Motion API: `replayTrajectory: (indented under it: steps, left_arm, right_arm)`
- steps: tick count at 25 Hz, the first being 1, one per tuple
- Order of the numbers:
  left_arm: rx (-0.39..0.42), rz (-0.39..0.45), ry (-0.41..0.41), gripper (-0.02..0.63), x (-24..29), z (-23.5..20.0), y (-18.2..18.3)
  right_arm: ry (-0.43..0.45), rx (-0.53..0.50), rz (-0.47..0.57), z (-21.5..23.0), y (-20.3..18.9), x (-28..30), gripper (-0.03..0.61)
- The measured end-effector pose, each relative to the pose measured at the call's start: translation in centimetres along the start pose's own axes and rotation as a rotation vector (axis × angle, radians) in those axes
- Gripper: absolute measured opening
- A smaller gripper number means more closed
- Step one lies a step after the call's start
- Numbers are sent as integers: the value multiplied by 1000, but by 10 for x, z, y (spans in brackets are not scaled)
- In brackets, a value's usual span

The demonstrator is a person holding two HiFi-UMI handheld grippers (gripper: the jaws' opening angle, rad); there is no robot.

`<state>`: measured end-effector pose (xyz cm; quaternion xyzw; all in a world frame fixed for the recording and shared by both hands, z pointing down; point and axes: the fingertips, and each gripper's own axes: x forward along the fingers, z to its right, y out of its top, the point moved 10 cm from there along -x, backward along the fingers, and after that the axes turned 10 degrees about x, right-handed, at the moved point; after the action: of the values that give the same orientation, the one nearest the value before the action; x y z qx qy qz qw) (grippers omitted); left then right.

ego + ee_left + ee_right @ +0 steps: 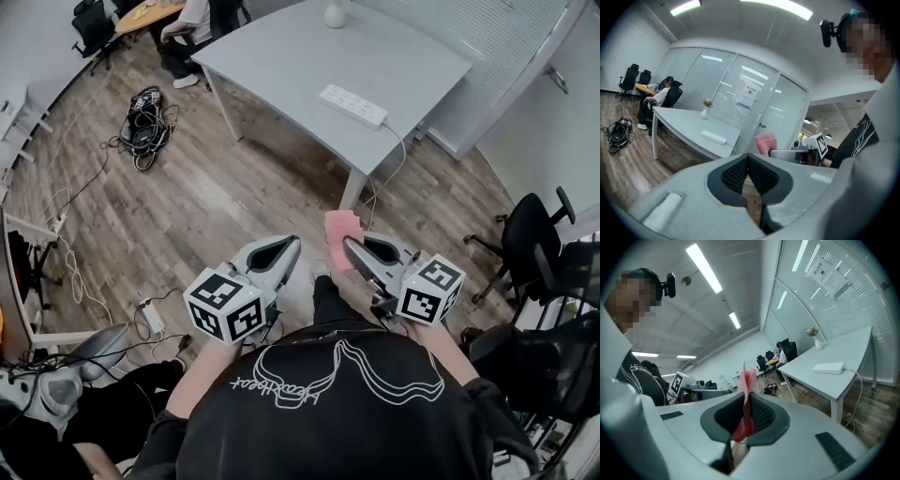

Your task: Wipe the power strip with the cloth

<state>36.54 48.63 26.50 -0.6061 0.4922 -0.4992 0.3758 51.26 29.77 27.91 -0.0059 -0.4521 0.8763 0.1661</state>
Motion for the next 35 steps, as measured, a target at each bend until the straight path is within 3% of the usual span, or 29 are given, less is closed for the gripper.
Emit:
replayTrajectory:
  steps: [8, 22, 29, 35]
  left_arm:
    - [-21, -52, 24, 12, 56, -58, 19]
    - [-80, -131, 43, 14, 200, -194, 86]
    - [-12, -116, -20, 14, 228, -215, 111]
    - [30, -99, -122, 14, 259, -242, 132]
  right_arm:
    - [-5, 56, -22, 64, 38, 37, 35]
    - [36, 80, -7, 217, 169, 133, 37]
    - [26, 67, 55, 235, 198, 147, 37]
    - [-59, 71, 120, 249, 213, 150, 37]
